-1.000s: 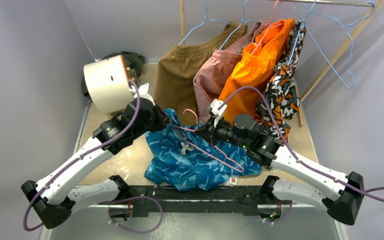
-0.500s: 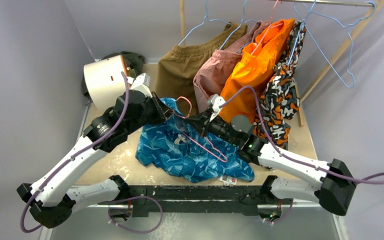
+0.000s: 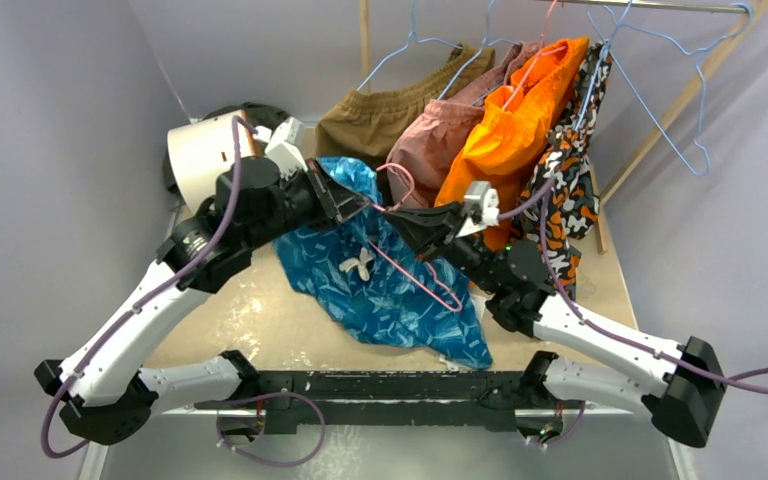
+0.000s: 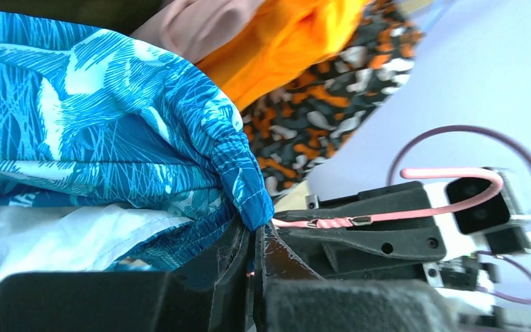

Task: Place the shorts on the hanger
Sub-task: Hang the shorts on the hanger.

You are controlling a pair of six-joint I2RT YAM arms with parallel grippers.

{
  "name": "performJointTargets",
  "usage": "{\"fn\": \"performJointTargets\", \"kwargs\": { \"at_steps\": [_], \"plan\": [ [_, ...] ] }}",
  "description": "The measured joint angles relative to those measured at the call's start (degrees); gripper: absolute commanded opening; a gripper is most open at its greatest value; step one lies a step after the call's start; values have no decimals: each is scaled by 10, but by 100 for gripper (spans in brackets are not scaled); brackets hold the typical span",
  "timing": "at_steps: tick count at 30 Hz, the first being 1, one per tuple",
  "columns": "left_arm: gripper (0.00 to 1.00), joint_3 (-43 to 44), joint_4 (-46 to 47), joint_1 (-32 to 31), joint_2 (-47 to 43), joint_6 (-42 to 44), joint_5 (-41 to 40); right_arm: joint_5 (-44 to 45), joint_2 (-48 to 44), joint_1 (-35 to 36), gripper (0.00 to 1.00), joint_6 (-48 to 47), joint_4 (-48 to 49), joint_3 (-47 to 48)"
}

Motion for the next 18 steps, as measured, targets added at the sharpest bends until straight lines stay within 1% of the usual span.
{"fn": "performJointTargets", "kwargs": {
  "at_steps": [3,7,10,14,18],
  "plan": [
    [0,23,27,-1,-5,-5,15,0,-21,0,0,0,23,4],
    [0,10,51,-4,-9,-15,28,0,-4,0,0,9,44,8],
    [0,5,56,-13,0,-23,33,0,16,0,0,12,38,17],
    [0,20,71,-17,7,-29,32,0,18,-5,0,9,12,51],
    [0,30,114,-25,2,-37,42,0,13,-5,0,11,32,69]
  ]
}}
